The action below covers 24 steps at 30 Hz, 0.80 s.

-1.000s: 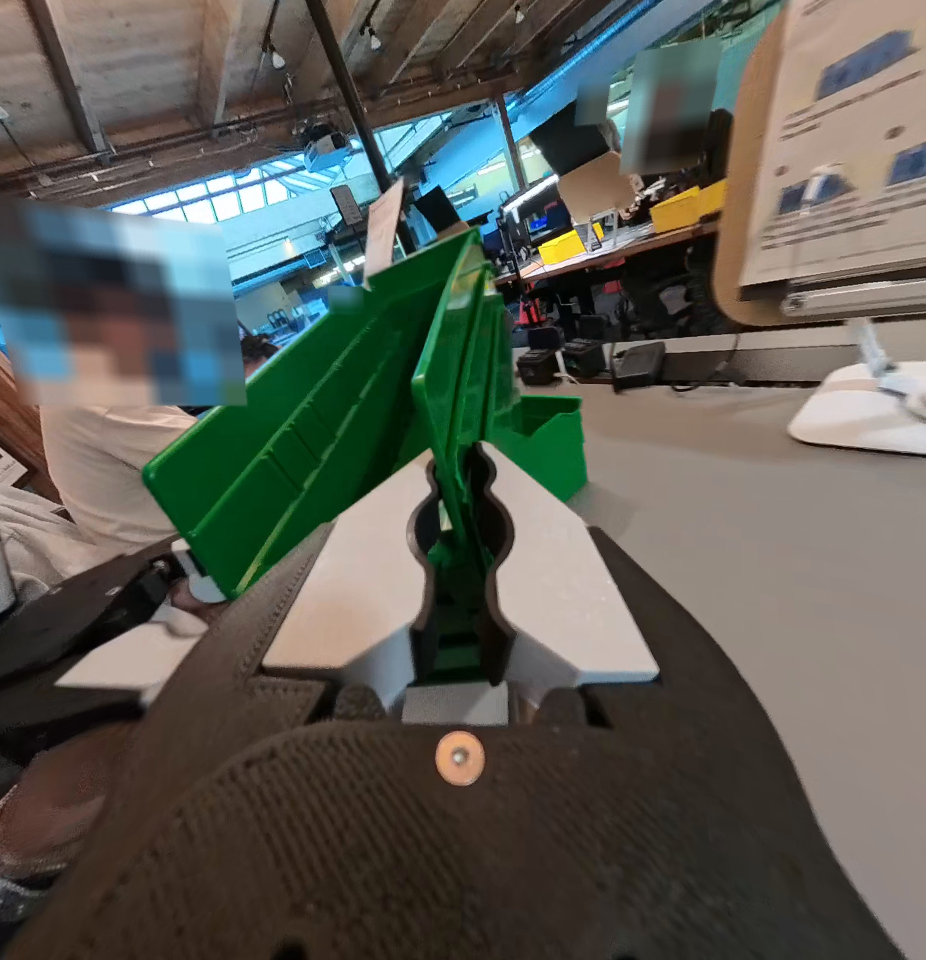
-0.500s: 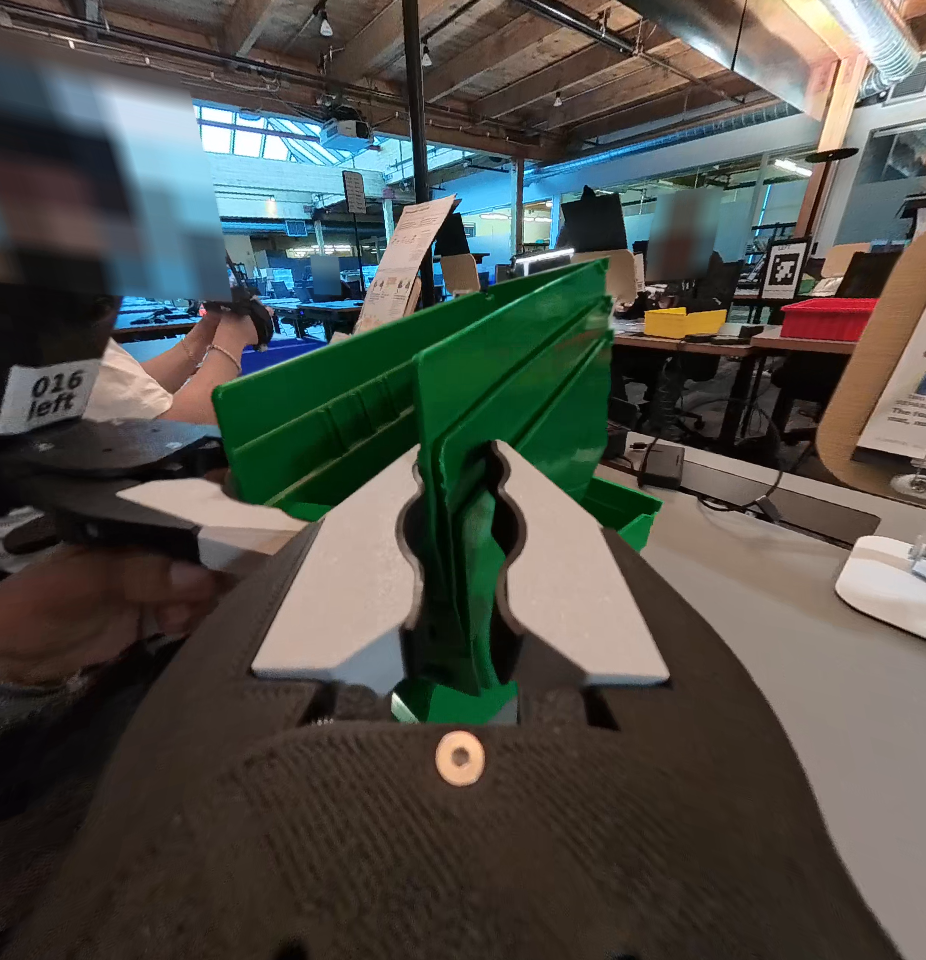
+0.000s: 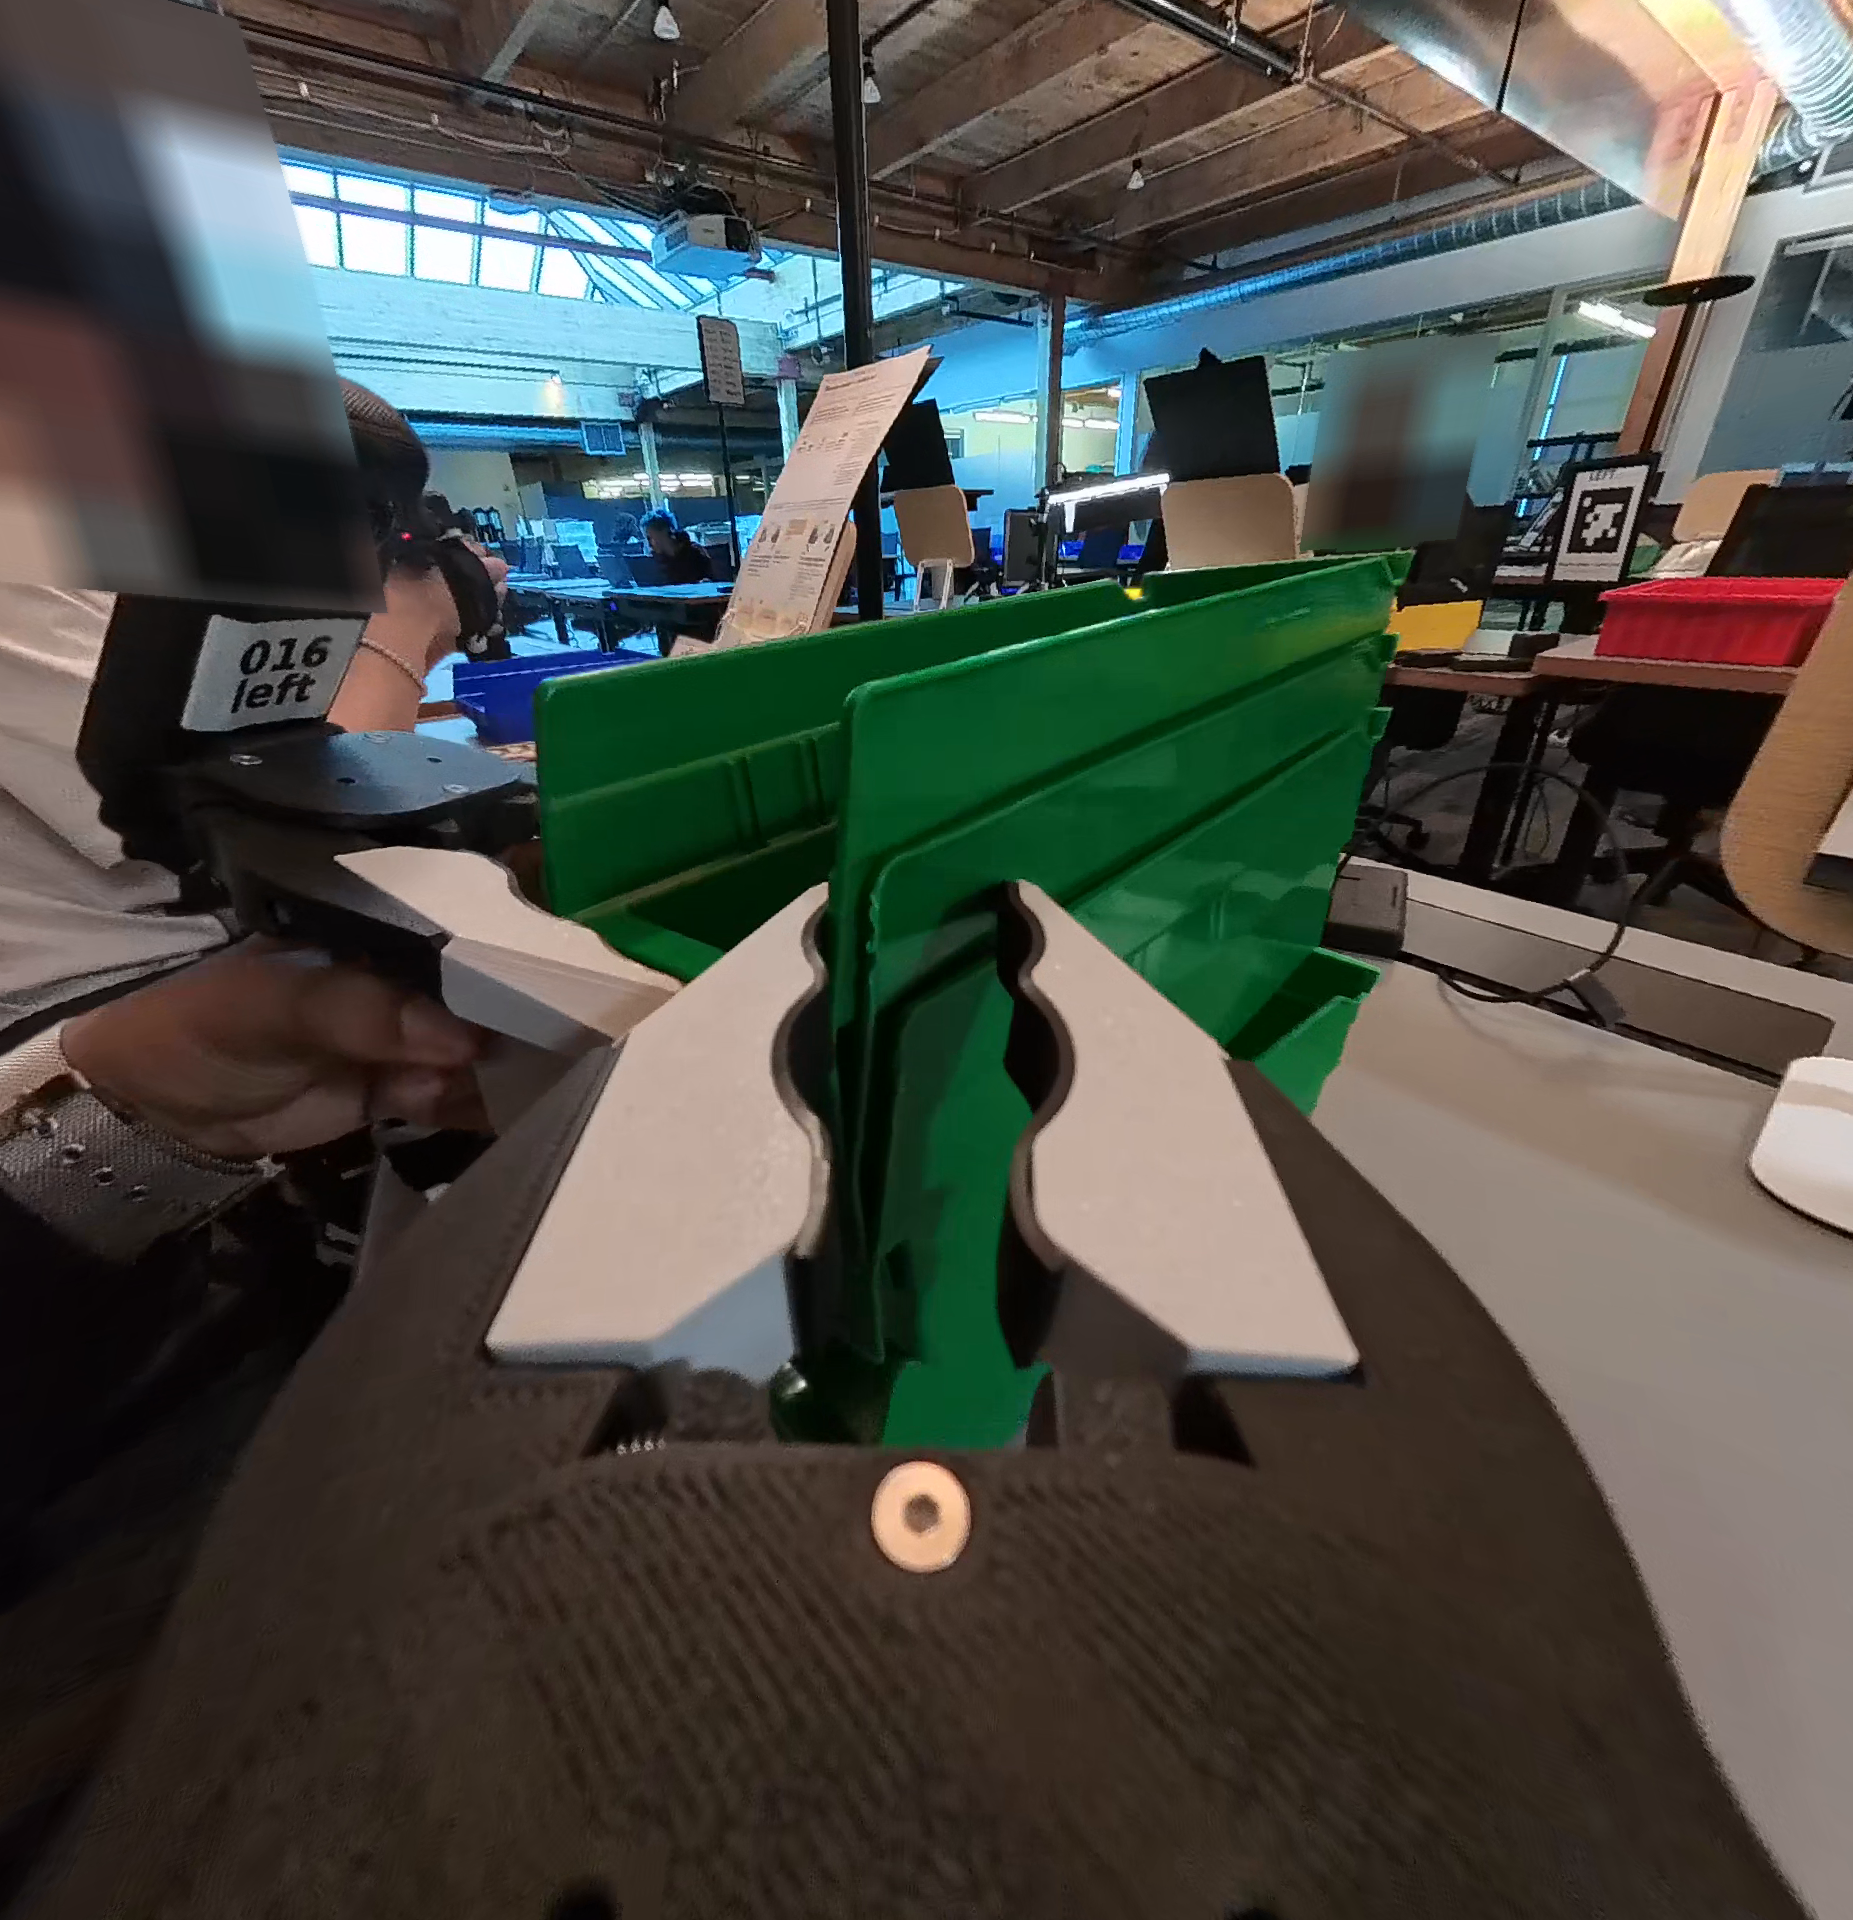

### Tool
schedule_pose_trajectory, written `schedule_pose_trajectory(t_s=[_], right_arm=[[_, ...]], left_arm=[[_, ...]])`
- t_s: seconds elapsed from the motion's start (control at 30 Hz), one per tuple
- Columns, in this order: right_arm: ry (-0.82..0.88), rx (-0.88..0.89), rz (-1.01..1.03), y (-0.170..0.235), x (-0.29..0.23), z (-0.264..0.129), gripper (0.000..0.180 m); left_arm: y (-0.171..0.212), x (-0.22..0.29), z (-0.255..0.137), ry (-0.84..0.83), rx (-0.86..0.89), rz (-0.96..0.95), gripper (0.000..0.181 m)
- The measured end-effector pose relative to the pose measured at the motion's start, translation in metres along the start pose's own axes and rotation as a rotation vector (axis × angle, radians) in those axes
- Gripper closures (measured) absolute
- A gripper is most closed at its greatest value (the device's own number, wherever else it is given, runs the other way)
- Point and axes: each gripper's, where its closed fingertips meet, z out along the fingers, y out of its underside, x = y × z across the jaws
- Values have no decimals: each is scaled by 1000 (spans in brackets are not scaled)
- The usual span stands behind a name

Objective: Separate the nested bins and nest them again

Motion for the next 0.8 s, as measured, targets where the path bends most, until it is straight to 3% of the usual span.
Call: schedule_pose_trajectory(t_s=[0.4, 0.8], right_arm=[[-21, 18, -10, -1, -6, 6, 147], [-46, -66, 16, 44, 8, 6, 145]], left_arm=[[3, -7, -3, 84, -69, 16, 58], [38, -20, 14, 46, -142, 18, 57]])
